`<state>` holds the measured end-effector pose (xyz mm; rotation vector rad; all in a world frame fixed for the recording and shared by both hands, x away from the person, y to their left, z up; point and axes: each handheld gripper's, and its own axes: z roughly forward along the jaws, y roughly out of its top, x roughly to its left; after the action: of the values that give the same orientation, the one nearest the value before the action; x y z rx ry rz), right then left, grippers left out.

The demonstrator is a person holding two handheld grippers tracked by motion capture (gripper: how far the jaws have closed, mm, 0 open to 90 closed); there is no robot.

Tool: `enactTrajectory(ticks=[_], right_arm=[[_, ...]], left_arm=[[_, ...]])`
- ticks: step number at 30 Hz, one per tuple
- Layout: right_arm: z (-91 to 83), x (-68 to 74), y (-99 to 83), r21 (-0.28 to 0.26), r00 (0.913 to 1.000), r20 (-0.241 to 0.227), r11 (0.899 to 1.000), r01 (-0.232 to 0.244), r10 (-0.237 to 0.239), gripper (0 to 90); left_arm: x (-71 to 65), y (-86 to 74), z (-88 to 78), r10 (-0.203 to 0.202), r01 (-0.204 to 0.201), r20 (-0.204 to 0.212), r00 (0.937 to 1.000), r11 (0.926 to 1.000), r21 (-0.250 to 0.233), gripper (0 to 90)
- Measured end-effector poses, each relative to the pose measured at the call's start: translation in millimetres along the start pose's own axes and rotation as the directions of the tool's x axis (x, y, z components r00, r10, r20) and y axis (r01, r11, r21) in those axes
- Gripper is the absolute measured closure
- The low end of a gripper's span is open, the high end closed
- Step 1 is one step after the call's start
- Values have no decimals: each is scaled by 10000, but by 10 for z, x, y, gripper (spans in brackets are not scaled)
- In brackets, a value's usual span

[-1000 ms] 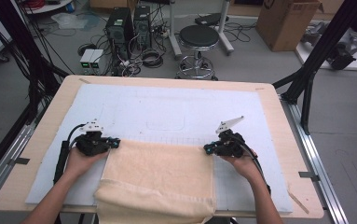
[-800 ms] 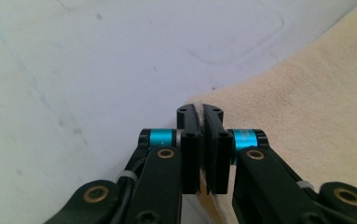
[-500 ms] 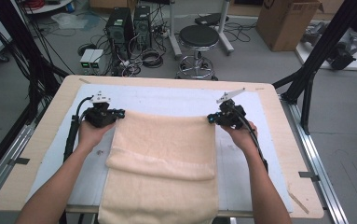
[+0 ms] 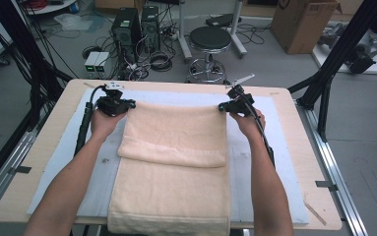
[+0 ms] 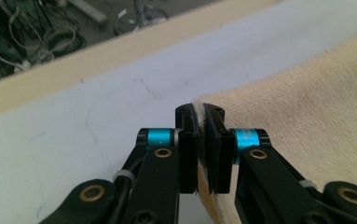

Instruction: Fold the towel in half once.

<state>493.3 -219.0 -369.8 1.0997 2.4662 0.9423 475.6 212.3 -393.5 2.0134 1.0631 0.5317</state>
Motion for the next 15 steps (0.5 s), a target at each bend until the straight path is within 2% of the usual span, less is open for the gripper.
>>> enactTrajectory(ticks=[2, 3, 4, 5, 7, 9, 12, 13, 15], right_arm=[[118, -4, -80, 231, 9998, 136, 9997, -120, 116, 818], [173, -9, -124, 247, 9997, 127, 9994, -225, 221, 775], [218, -11, -170, 242, 9993, 170, 9992, -330, 326, 692], [260, -19, -204, 285, 9986, 169, 9984, -496, 491, 629], [286, -33, -244, 350, 9982, -3, 9976, -597, 598, 587], [243, -14, -264, 264, 9993, 87, 9990, -353, 351, 550], [121, 23, -283, -200, 9994, -235, 9995, -244, 239, 528], [75, 41, -299, -294, 9985, -499, 9993, -248, 234, 516], [-1, 89, -345, -468, 9952, -961, 9987, -216, 170, 507]], left_arm=[[-10, -89, 70, -112, 115, -90, 9999, 9997, 236, 736], [-5, -126, 93, -191, 194, -58, 9998, 9990, 400, 675], [6, -160, 103, -211, 210, 9, 9998, 9985, 505, 632], [15, -188, 99, -242, 236, 94, 9997, 9982, 550, 610], [38, -236, 61, -368, 359, 235, 9990, 9987, 369, 593], [58, -269, 3, -607, 599, 386, 9974, 9980, 226, 554], [47, -329, -118, -687, 711, 990, 9927, 9972, -213, 540], [32, -349, -144, -715, 753, 1174, 9905, 9968, -283, 533], [-36, -422, -227, -484, 567, 1613, 9857, 9973, -472, 526]])
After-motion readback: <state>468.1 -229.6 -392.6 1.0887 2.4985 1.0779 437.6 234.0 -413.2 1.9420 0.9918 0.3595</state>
